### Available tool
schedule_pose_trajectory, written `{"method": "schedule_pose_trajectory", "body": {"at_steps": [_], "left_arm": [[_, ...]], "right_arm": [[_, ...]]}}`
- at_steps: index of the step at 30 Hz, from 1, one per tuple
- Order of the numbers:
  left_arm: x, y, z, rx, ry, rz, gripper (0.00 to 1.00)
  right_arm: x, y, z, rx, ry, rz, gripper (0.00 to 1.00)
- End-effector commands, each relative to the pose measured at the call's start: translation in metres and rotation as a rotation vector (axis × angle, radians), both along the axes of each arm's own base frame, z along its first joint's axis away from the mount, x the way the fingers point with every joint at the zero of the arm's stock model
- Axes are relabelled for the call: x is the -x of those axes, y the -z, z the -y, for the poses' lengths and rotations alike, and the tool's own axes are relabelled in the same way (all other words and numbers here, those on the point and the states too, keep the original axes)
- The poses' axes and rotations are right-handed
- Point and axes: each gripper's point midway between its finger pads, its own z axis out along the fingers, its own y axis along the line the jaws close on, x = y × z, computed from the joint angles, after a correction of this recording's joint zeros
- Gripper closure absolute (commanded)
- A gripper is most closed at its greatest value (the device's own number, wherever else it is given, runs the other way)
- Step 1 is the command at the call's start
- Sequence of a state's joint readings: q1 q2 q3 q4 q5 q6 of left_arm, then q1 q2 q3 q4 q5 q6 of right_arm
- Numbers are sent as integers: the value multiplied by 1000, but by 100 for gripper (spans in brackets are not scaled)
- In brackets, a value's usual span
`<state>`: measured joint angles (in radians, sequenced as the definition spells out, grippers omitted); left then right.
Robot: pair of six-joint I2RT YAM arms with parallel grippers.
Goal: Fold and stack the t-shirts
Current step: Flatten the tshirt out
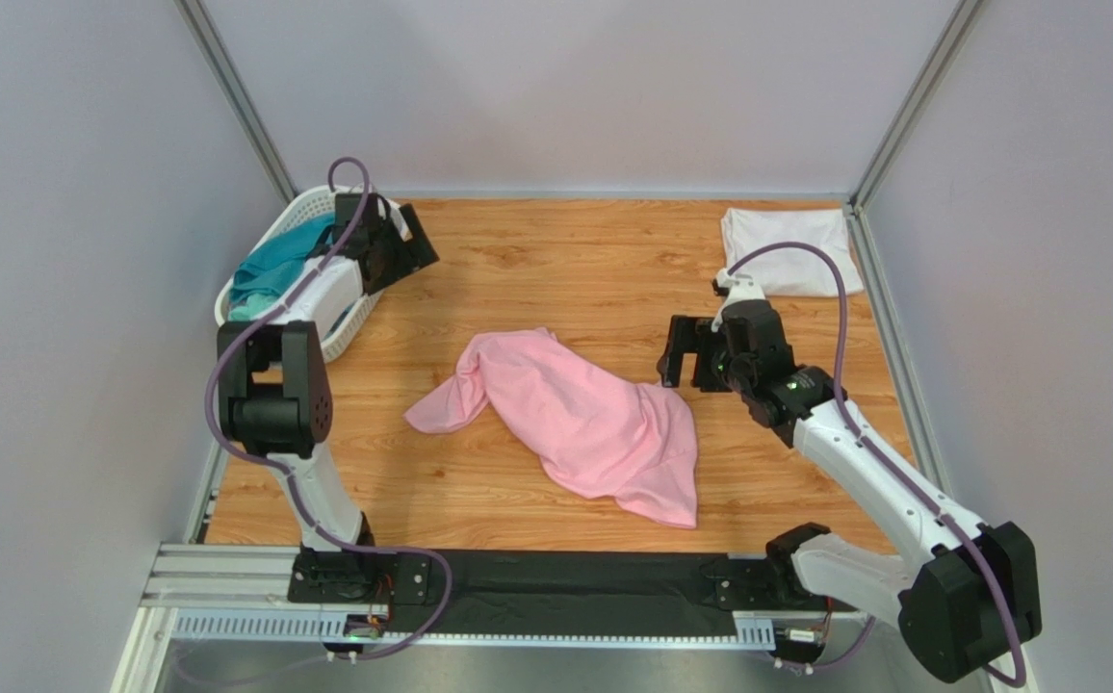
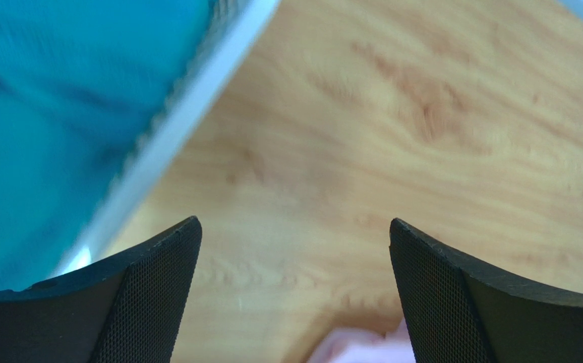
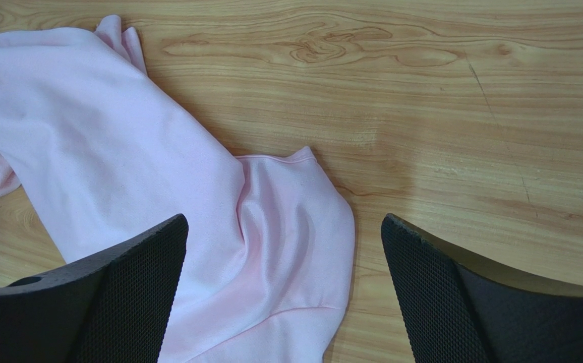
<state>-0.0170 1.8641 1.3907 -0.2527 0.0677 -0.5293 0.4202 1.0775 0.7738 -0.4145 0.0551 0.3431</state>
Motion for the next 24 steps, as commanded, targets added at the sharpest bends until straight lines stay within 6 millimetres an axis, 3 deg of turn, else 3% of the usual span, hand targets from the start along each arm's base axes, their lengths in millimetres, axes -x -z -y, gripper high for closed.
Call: {"method": "schedule_pose_trajectory", "body": {"at_steps": [1,2,3,4,5,6,7,8,9,10,11,13,16,17,21,24], "left_arm": [[44,-26,33,42,111,17,0],[58,-47,41,43,130,65,0],[71,-47,50,48,151,66,0],[97,-30,68,54,203,21,0],[114,-43,76,76,221,46,0],[129,-38,81,84,230,31,0],[158,-12,86,77,240,-44,0],[174,-19,86,87,236,-29,0],[188,-13,86,107,218,-52,0],[215,10,84,102,219,-127,0],[227,4,81,104,211,-103,0],[263,20,75,119,192,-162,0],[295,40,65,123,139,-236,0],[297,39,62,124,123,-213,0],[299,53,49,106,22,-224,1],[289,61,44,94,-42,-241,3]], "right_arm": [[-3,-15,-2,-20,8,21,0],[1,-14,-2,-19,9,6,0],[4,-12,-1,-21,14,-9,0],[7,-10,-2,-19,10,-20,0],[14,-6,-2,-1,1,-45,0],[19,-4,-4,9,-10,-56,0],[24,-1,-5,20,-19,-71,0],[34,3,-11,32,-50,-92,0],[39,5,-13,35,-56,-104,0],[46,11,-15,42,-70,-119,0],[55,14,-22,43,-98,-132,0],[67,21,-29,40,-126,-163,0],[77,28,-33,24,-138,-197,0],[83,33,-34,26,-148,-206,0],[92,36,-40,29,-185,-218,0],[103,37,-48,55,-246,-227,0]]}}
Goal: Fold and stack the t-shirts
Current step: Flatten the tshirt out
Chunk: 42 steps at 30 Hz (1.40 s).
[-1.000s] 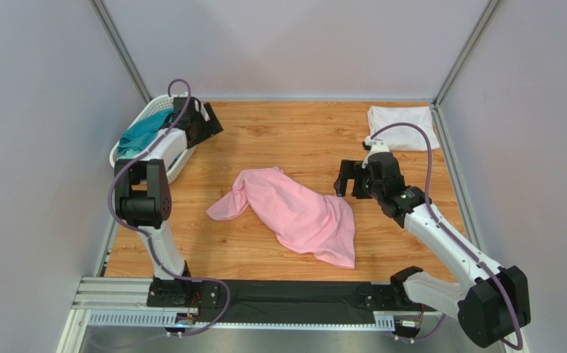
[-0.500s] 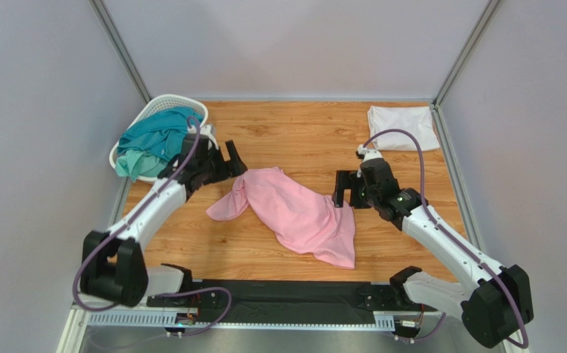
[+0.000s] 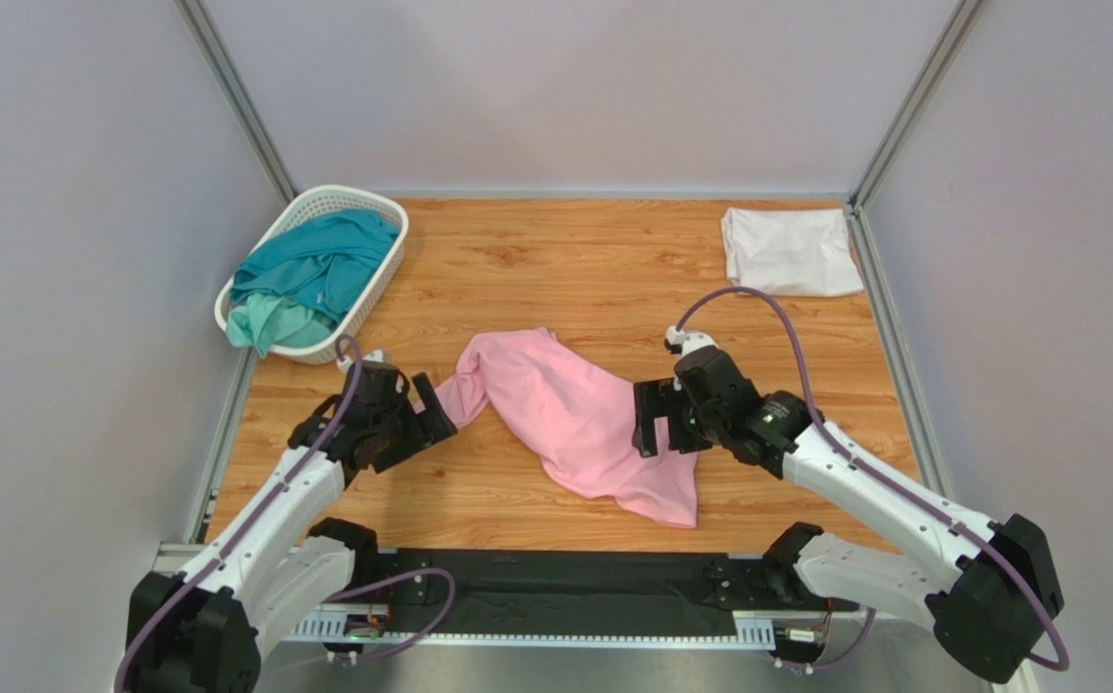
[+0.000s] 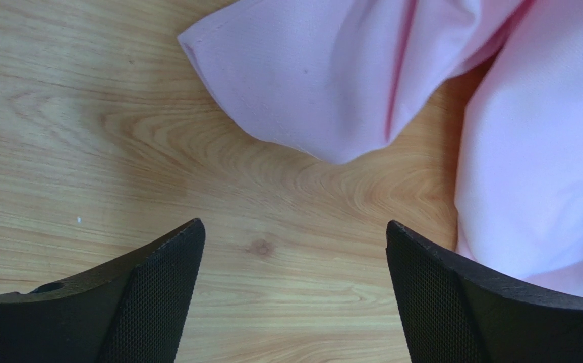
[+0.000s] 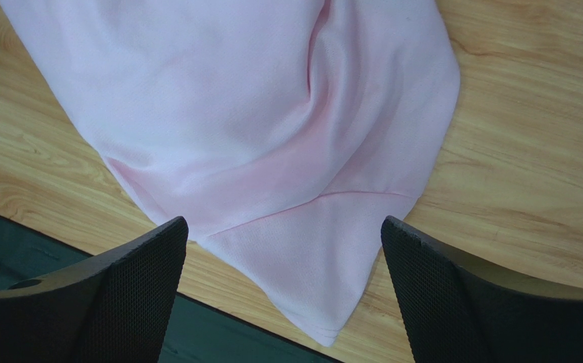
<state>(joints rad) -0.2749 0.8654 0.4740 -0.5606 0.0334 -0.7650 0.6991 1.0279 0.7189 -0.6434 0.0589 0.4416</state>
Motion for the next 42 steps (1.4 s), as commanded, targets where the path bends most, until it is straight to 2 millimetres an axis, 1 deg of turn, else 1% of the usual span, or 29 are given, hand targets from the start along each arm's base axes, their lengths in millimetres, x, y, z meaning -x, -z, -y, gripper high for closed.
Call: {"method": "schedule_pose_trajectory", "body": {"at_steps": [1,3,4,5,6,7,9,10,12,13,15,16,17,18,19,20,22,23,24,25,27,28,31,34,37,39,40,41,42], "left_arm": [[-19,4,-7,-22,-110,-3,6],[-29,3,-5,-23,-111,10,8],[-32,10,-6,-38,-117,-12,9],[-35,12,-5,-40,-115,-17,11],[-43,9,-3,-37,-112,-1,11],[-44,16,-2,-41,-109,-25,14],[-49,19,2,-41,-94,-33,18],[-56,20,7,-28,-79,-31,27],[-67,18,13,-6,-70,-10,37],[-70,23,14,-6,-69,-19,49],[-79,23,16,-8,-63,-6,63],[-79,29,16,-22,-53,-30,84],[-78,30,19,-12,-38,-42,96],[-80,32,21,-15,-25,-54,100],[-81,32,21,-13,-23,-55,100],[-81,32,21,-16,-15,-54,100],[-80,29,21,-18,-9,-40,100],[-80,27,19,-26,-9,-28,100],[-76,27,17,-31,-6,-30,100],[-76,21,15,-37,-8,-8,100],[-70,20,13,-41,-1,-6,100],[-69,14,13,-39,2,14,100],[-64,11,11,-38,8,31,100],[-60,10,10,-35,10,40,100],[-58,8,9,-39,13,41,100],[-58,5,4,-62,-6,44,100],[-59,1,1,-72,-15,54,100],[-59,-2,0,-78,-24,58,100],[-61,-9,-2,-85,-31,66,100]], "right_arm": [[14,-2,-11,2,-64,-10,0],[19,-1,-14,17,-93,-14,0],[24,1,-17,29,-118,-19,0],[25,1,-18,39,-121,-12,0],[26,1,-19,45,-131,-7,0],[30,1,-24,51,-154,-7,1],[32,1,-27,65,-183,2,1],[37,3,-31,74,-213,-2,2],[45,7,-36,94,-278,-9,3],[53,12,-39,118,-319,-23,3],[62,19,-41,157,-370,-42,6],[69,27,-44,188,-400,-66,6],[72,29,-47,199,-414,-76,10],[74,36,-48,236,-421,-83,12],[77,42,-48,257,-433,-98,12],[73,43,-48,275,-408,-90,15],[72,52,-43,324,-380,-113,18],[70,53,-42,333,-347,-119,23],[67,54,-38,352,-315,-111,24],[67,57,-37,360,-305,-115,25],[69,62,-36,364,-293,-123,27],[70,63,-40,359,-303,-119,27],[66,64,-46,367,-318,-88,29],[59,68,-46,389,-312,-58,32],[50,73,-42,434,-274,-34,46],[42,70,-38,465,-236,1,81],[40,66,-34,475,-214,8,88],[33,57,-35,476,-190,41,92],[30,45,-36,457,-179,64,92]]}}
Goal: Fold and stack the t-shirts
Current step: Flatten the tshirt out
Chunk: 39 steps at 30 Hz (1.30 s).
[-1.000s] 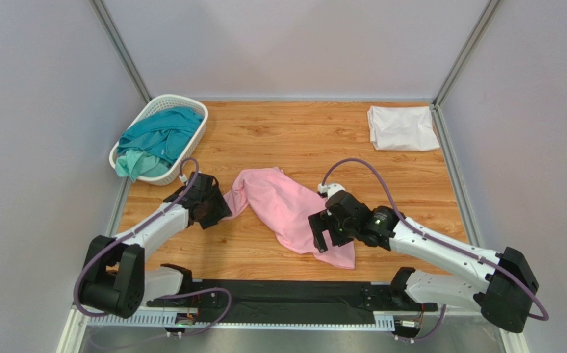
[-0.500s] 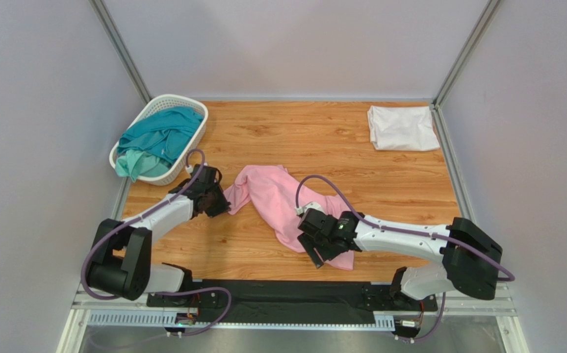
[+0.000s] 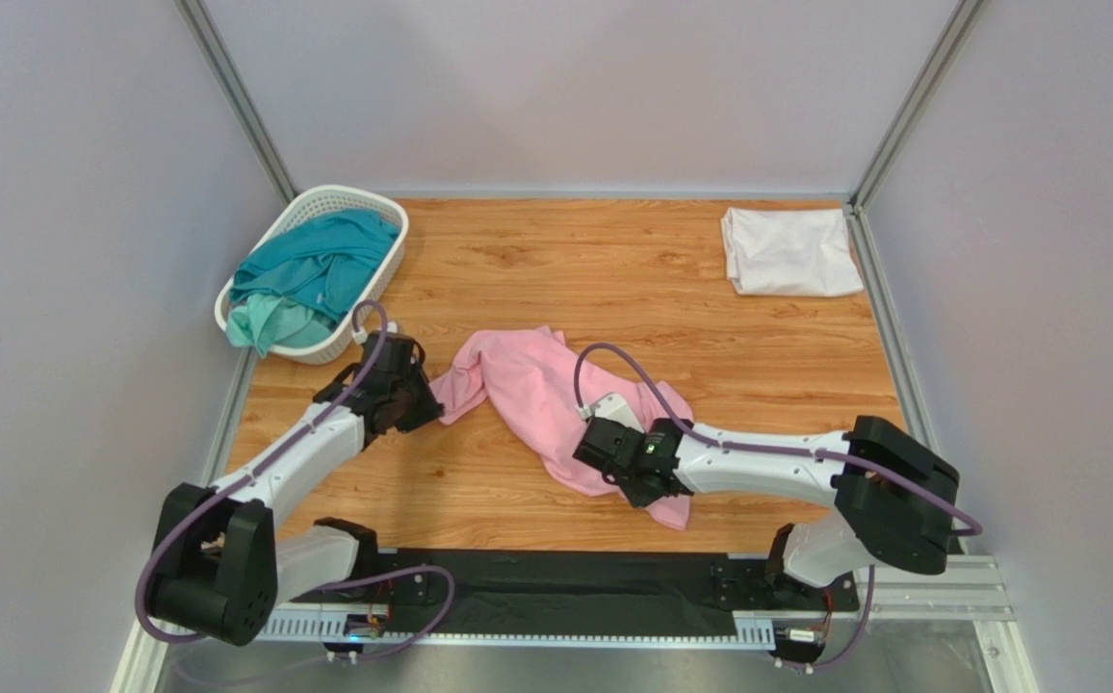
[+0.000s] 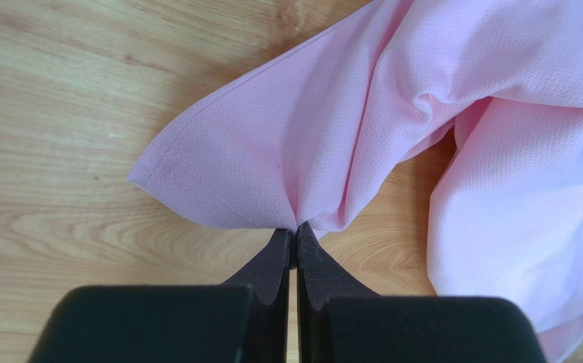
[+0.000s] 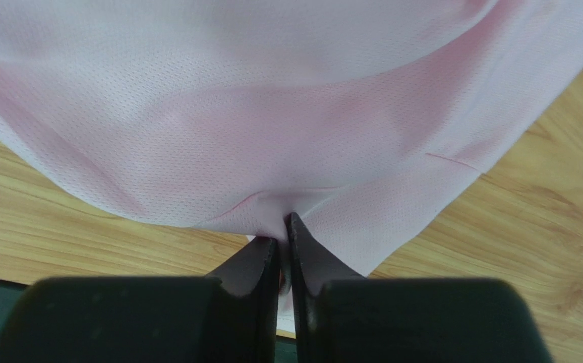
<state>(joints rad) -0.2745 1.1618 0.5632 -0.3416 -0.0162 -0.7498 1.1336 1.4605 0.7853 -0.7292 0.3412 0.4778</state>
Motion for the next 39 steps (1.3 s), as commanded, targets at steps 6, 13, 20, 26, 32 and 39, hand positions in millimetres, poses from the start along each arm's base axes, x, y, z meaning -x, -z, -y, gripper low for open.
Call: {"method": "schedule_pose_trajectory", "body": {"at_steps": [6,13,20,26,32,39], "left_arm": [[-27,-101,-14,-30,-48,293,100],[-31,-232,-45,-67,-182,615,100],[-3,-340,-60,-12,-224,905,100],[39,-417,-74,15,-237,1125,100],[49,-418,-61,58,-155,1143,100],[31,-355,-68,26,-231,962,100]], "right_arm": [[-54,-115,-6,-183,81,284,93],[-103,-200,47,-312,229,455,93],[-103,-300,86,-438,265,694,92],[-76,-385,127,-609,352,915,92],[-69,-370,102,-683,256,832,88],[-102,-264,-2,-710,143,439,70]]}}
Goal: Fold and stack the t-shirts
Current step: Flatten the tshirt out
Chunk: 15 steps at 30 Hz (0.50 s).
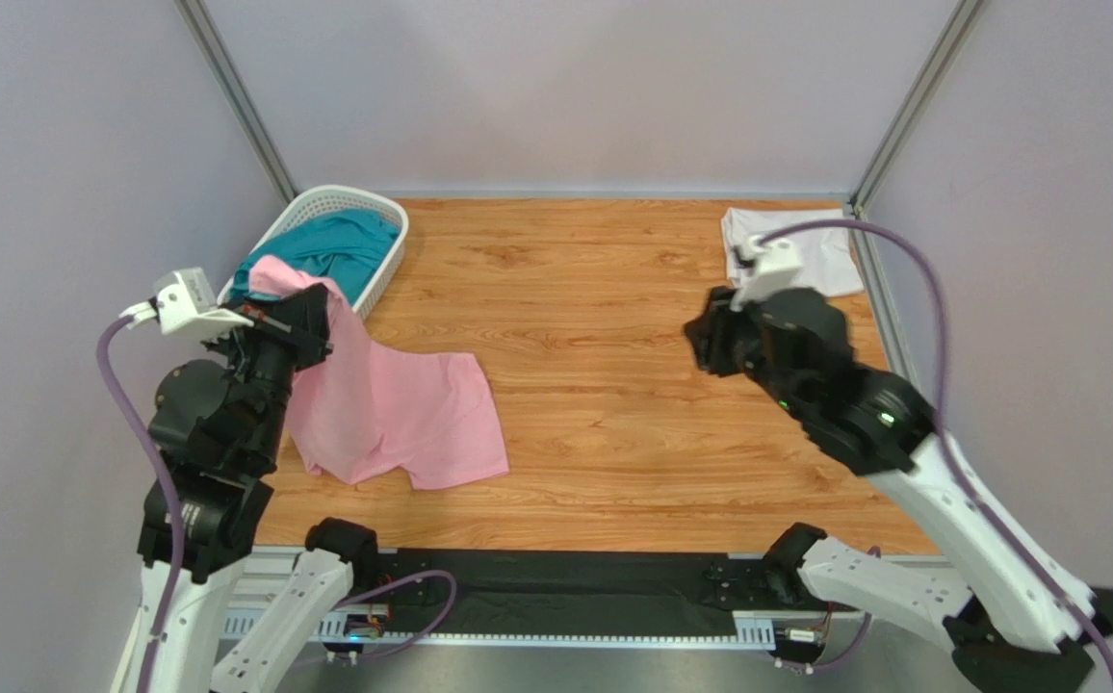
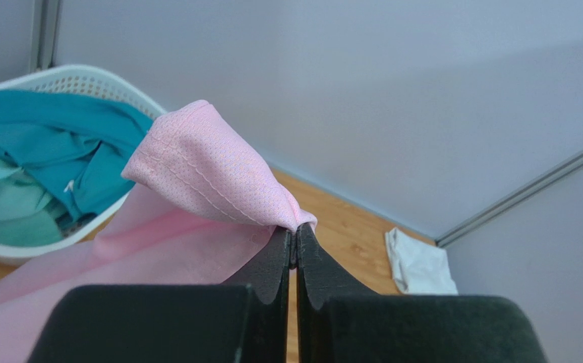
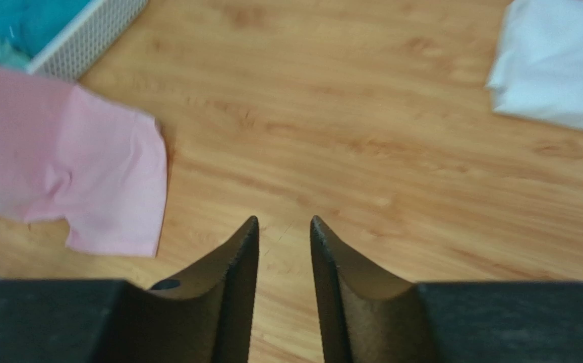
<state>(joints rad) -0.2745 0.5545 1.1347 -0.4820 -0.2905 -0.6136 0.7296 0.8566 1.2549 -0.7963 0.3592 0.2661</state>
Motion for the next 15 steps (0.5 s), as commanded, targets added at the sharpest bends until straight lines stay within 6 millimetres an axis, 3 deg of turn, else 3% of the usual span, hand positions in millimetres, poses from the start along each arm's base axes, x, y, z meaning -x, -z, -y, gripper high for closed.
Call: {"method": "schedule_pose_trajectory", "body": {"at_steps": [1,3,4,6,7,9,10,12,13,15], "left_arm": [[-9,39,-3,6,-35,-110,100],[-6,48,-10,25,-77,-134,100],[-5,62,-14,20,-99,-179,100],[-1,72,-27,23,-168,-208,100],[1,82,-31,26,-191,-243,100],[6,88,-37,24,-225,-258,100],[7,94,-39,23,-234,-273,100],[10,97,-42,20,-248,-278,100],[12,100,-44,16,-256,-288,100],[14,102,-46,15,-271,-294,100]], "right_arm": [[-8,80,-87,-40,-255,-268,65],[-11,96,-123,-75,-349,-316,56],[-15,125,-141,-40,-368,-383,47],[-6,145,-176,8,-440,-426,43],[-10,166,-196,54,-452,-470,34],[6,190,-224,121,-507,-519,32],[1,207,-239,166,-494,-537,30],[19,225,-258,228,-540,-572,29],[14,246,-259,293,-504,-573,29],[23,254,-272,325,-522,-573,28]]}}
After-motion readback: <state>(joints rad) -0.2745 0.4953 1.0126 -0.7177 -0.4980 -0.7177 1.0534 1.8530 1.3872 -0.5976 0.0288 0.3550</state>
